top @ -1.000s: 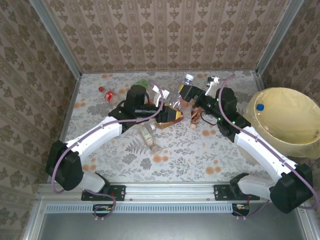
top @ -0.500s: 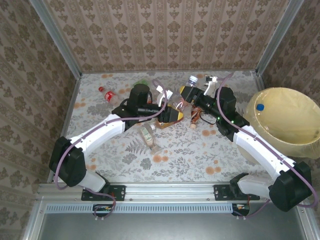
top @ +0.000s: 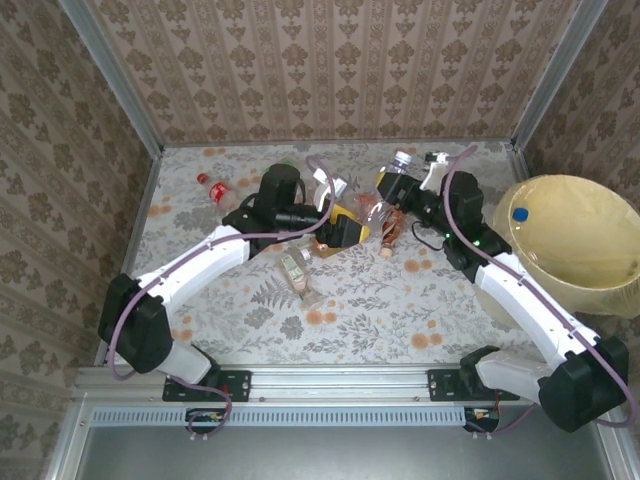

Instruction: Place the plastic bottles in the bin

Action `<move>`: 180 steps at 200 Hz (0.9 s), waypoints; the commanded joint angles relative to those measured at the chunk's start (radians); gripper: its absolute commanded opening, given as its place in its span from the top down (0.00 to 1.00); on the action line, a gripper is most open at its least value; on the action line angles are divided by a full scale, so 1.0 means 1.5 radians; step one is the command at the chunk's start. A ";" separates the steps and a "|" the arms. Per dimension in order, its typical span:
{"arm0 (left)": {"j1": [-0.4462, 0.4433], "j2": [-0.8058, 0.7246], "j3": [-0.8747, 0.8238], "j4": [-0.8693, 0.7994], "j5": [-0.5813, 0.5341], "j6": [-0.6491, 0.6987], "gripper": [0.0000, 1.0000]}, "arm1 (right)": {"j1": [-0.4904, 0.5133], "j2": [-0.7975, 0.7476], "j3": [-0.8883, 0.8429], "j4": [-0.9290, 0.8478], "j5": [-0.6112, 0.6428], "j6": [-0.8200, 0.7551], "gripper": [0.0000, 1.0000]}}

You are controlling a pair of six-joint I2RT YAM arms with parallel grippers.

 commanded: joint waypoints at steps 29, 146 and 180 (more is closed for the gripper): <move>0.000 -0.066 -0.020 -0.037 -0.174 0.051 0.01 | -0.053 -0.065 0.119 -0.175 0.046 -0.127 0.60; 0.022 -0.071 -0.034 -0.118 -0.400 0.075 0.00 | -0.084 -0.135 0.335 -0.463 0.395 -0.392 0.61; 0.025 -0.060 -0.030 -0.117 -0.400 0.070 0.00 | -0.098 -0.100 0.434 -0.560 0.545 -0.469 0.61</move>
